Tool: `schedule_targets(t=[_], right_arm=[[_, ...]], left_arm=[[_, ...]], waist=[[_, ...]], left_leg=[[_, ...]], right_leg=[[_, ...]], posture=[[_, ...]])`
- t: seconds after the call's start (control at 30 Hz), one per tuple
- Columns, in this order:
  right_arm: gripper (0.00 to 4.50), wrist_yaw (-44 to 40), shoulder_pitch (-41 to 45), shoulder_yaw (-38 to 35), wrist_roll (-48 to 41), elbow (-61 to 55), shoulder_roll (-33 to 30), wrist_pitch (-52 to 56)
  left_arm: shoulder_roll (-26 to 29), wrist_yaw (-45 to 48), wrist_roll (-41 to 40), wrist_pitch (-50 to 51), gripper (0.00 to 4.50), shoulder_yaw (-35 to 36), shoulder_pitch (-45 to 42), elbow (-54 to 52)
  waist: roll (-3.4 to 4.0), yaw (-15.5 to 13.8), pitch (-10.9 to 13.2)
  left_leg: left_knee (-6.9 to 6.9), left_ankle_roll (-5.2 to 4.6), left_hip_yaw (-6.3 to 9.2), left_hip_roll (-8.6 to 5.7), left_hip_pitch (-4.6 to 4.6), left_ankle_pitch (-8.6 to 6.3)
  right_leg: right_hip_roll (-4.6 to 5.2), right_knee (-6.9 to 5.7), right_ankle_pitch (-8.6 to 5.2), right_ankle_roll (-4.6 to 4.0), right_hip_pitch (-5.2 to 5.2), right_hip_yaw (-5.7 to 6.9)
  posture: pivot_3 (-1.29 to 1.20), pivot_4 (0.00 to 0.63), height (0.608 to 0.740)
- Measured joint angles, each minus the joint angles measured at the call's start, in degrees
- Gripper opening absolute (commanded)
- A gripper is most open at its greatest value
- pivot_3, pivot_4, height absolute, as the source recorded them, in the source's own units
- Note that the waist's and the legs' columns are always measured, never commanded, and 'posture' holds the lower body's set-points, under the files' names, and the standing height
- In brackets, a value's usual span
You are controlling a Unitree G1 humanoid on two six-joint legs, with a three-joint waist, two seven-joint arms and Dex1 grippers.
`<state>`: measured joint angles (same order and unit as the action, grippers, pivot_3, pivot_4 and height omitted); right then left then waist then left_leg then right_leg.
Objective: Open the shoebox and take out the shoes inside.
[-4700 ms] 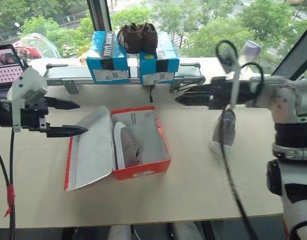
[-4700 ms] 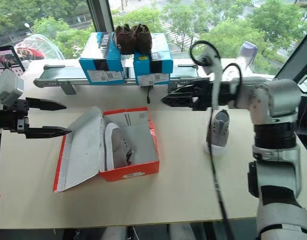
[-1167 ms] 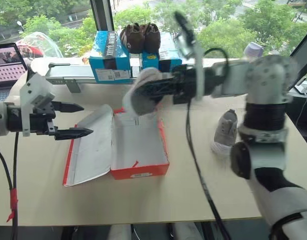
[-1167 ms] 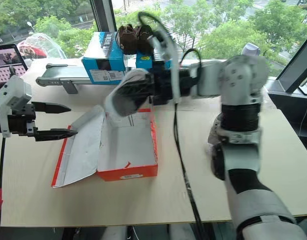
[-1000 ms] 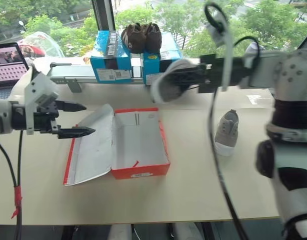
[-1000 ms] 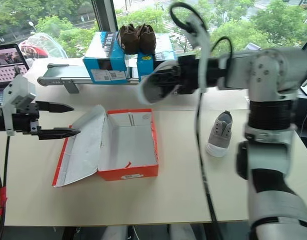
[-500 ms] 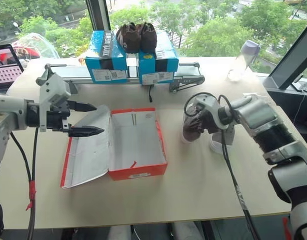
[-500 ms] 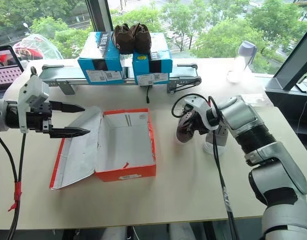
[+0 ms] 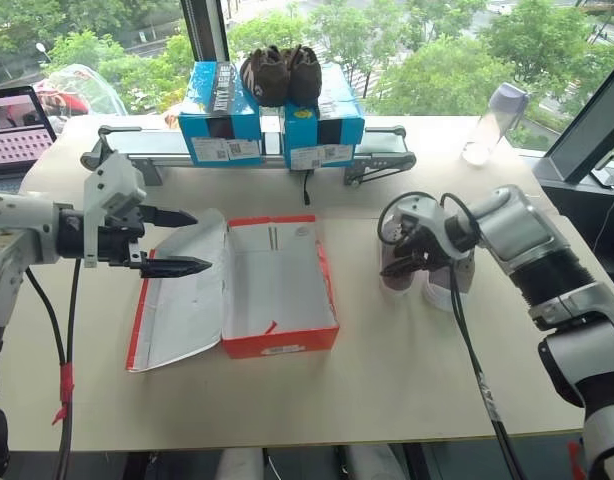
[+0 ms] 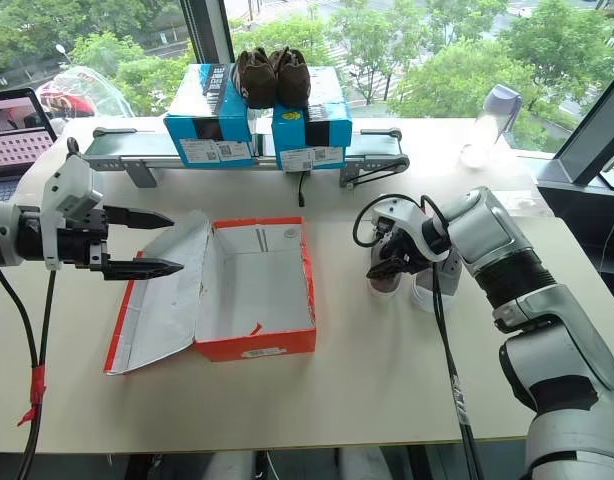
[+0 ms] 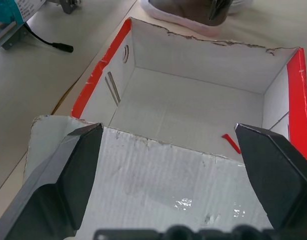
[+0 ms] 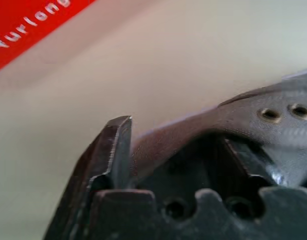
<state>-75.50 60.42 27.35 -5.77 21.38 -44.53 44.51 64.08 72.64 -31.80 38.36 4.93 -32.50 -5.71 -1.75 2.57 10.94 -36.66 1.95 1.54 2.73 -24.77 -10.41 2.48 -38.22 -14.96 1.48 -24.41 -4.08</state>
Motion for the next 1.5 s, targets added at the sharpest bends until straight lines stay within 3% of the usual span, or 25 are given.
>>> schedule_targets(t=[0.07,0.37,0.53,0.63,0.77,0.87,0.93,1.07,1.2,1.3,1.4,1.5], right_arm=[[4.48,-0.78,0.35,-2.28,-0.59,-2.49,-1.83,2.19],[4.48,2.00,3.35,-15.17,-7.29,-14.59,-7.10,14.44],[4.48,14.01,-4.41,-30.47,-13.02,-19.75,2.55,18.41],[4.48,25.18,-8.95,-37.02,-12.95,-19.76,8.22,20.02],[4.48,38.23,-13.55,-46.68,-11.52,-19.87,12.24,18.77],[4.48,46.93,-23.02,-49.15,-6.86,-26.28,14.43,8.87],[4.48,51.75,-30.41,-51.65,-5.51,-32.23,19.57,1.07],[4.48,51.29,-50.39,-50.02,-5.21,-44.00,26.12,-14.04],[4.48,51.84,-64.13,-46.22,-4.38,-48.25,30.47,-20.62],[4.48,54.42,-66.30,-44.91,-2.74,-50.41,31.30,-23.35],[4.48,55.76,-66.68,-43.81,-2.45,-50.66,31.86,-24.32],[4.48,56.97,-68.62,-42.31,-2.41,-50.40,33.57,-25.63]], left_arm=[[0.00,-0.11,-0.21,0.76,4.50,0.53,0.07,-0.16],[-1.40,-2.78,-9.45,8.71,4.50,9.59,2.82,-3.79],[-7.46,-10.26,-18.10,12.73,4.50,19.24,5.12,-10.47],[-13.25,-22.51,-25.84,16.88,4.50,27.89,5.43,-12.11],[-19.42,-35.07,-27.34,16.47,4.50,35.25,11.36,-16.68],[-25.50,-41.82,-22.55,11.57,4.50,36.49,17.56,-18.90],[-28.39,-45.70,-18.40,8.68,4.50,36.14,20.41,-19.05],[-30.85,-50.21,-13.16,3.77,4.50,35.77,24.98,-19.89],[-34.54,-52.03,-3.19,-3.47,4.50,31.25,37.17,-21.62],[-41.51,-54.92,3.85,-9.95,4.50,28.01,44.35,-22.36],[-45.10,-56.85,8.22,-14.83,4.50,25.52,48.25,-23.79],[-49.25,-59.34,12.45,-18.69,4.50,21.06,50.85,-26.83]], waist=[[0.00,-0.03,0.00],[0.01,0.00,0.01],[-0.05,0.05,-0.03],[-0.05,-0.11,-0.03],[-0.06,-0.26,-0.05],[-0.09,-0.64,-0.08],[-0.11,-0.64,-0.10],[-0.11,-0.57,-0.39],[-0.10,0.53,-0.46],[-0.31,0.97,-0.59],[-0.58,0.89,-0.76],[-0.67,0.15,-0.88]], left_leg=[[0.00,0.00,0.01,0.00,0.00,0.00],[-0.02,-0.01,0.00,0.02,0.12,-0.01],[-0.07,-0.03,0.03,0.03,0.09,-0.02],[-0.15,-0.02,0.04,0.00,0.07,-0.02],[-0.14,-0.03,0.03,-0.07,0.13,-0.02],[-0.10,-0.03,0.06,-0.07,0.13,-0.03],[-0.09,-0.01,0.05,-0.06,0.11,-0.02],[-0.01,0.04,0.01,-0.05,0.34,-0.06],[0.01,0.08,-0.29,-0.04,0.59,-0.06],[0.01,0.13,-0.39,0.01,0.84,-0.02],[0.01,0.15,-0.39,0.06,1.47,-0.03],[0.01,0.44,-0.46,0.06,1.50,-0.20]], right_leg=[[0.00,0.01,0.00,0.00,0.00,0.01],[0.00,0.02,-0.01,0.02,0.11,0.00],[0.00,-0.02,0.01,0.01,0.15,0.00],[0.03,-0.14,0.02,0.00,0.12,0.00],[0.12,-0.14,0.02,0.01,0.19,-0.04],[0.11,-0.08,0.03,0.00,0.19,-0.03],[0.08,-0.13,0.03,0.00,0.14,-0.06],[0.09,0.03,0.02,0.01,0.38,-0.08],[0.08,0.08,0.08,0.07,0.46,-0.47],[0.00,0.13,0.06,0.23,0.65,-0.60],[-0.03,0.22,-0.27,0.01,1.26,-0.59],[0.01,0.34,-0.31,0.01,1.34,-0.65]], posture=[[0.00,0.150,0.740],[0.00,0.150,0.740],[0.00,0.150,0.740],[0.00,0.150,0.740],[0.00,0.150,0.740],[0.00,0.150,0.740],[0.00,0.150,0.740],[0.00,0.150,0.740],[0.00,0.150,0.740],[0.00,0.150,0.740],[0.00,0.150,0.740],[0.00,0.150,0.740]])
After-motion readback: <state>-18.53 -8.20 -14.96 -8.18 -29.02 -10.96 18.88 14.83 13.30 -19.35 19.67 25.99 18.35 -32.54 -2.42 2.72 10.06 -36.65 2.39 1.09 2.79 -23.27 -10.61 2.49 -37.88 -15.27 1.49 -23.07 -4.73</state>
